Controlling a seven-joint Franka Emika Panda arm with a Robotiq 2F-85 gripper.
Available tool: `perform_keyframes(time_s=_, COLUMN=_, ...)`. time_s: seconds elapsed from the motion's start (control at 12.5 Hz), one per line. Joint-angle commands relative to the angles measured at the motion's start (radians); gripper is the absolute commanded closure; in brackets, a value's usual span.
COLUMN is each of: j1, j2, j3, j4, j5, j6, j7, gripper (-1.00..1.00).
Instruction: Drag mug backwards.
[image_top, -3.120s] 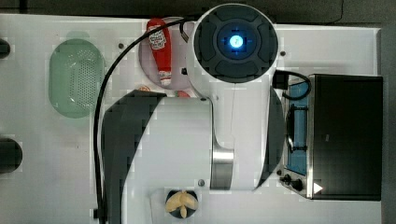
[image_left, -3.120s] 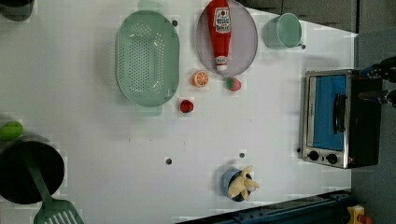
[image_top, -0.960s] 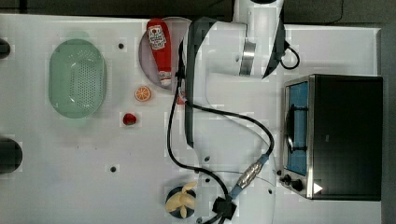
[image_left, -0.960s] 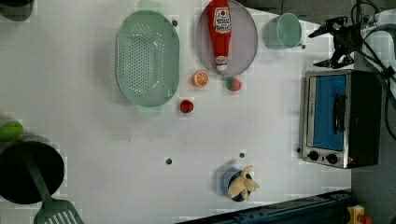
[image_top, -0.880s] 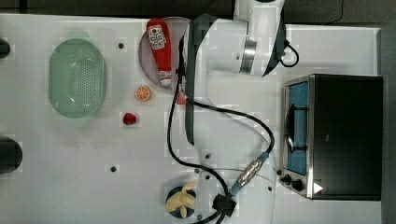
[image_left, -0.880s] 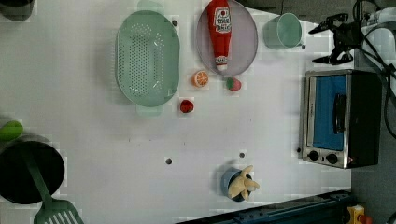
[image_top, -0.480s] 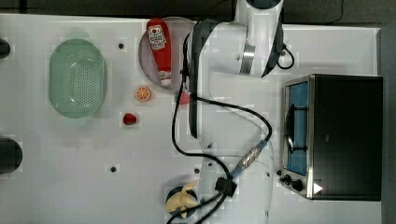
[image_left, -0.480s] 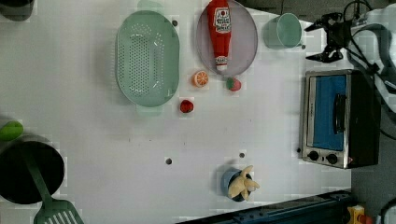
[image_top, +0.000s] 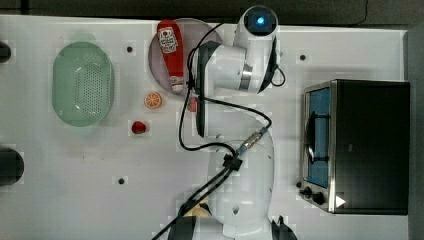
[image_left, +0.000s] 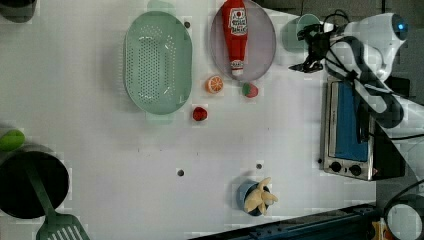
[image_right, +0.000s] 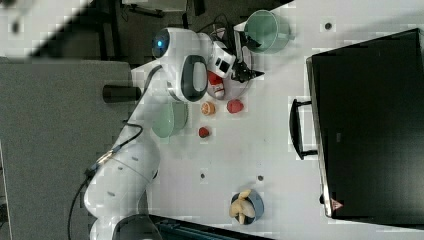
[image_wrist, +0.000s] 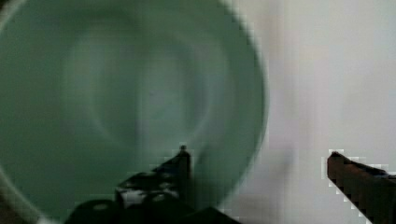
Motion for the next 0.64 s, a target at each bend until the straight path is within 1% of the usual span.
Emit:
perform_keyframes(time_s=0.08, j1=-0.012, j2=-0.050, j3=-0.014, j4=-0.024, j5=0.017, j6=0.035, j7=0.026, gripper=-0.68)
perform_keyframes(time_s=0.32, j1=-0.013, j2=-0.059, j3=-0.016, j4=-0.024, j5=0.018, j6=0.053, j7=0.026, gripper=0.07)
perform_keyframes(time_s=0.48, j1=-0.014, j2=-0.070, j3=-0.020, j4=-0.039, j5=0.018, j6=0.037, j7=0.023, gripper=0.52)
perform_keyframes(time_s=0.56, j1=-0.015, j2=-0.077, j3=-0.018, j4=-0.054, j5=0.018, j6=0.041, j7=0.022, gripper=0.65)
perform_keyframes(time_s=0.64, j1=-0.014, j2=-0.088, j3=-0.016, j4=-0.074, j5=0.018, j6=0.050, j7=0.022, gripper=0.65)
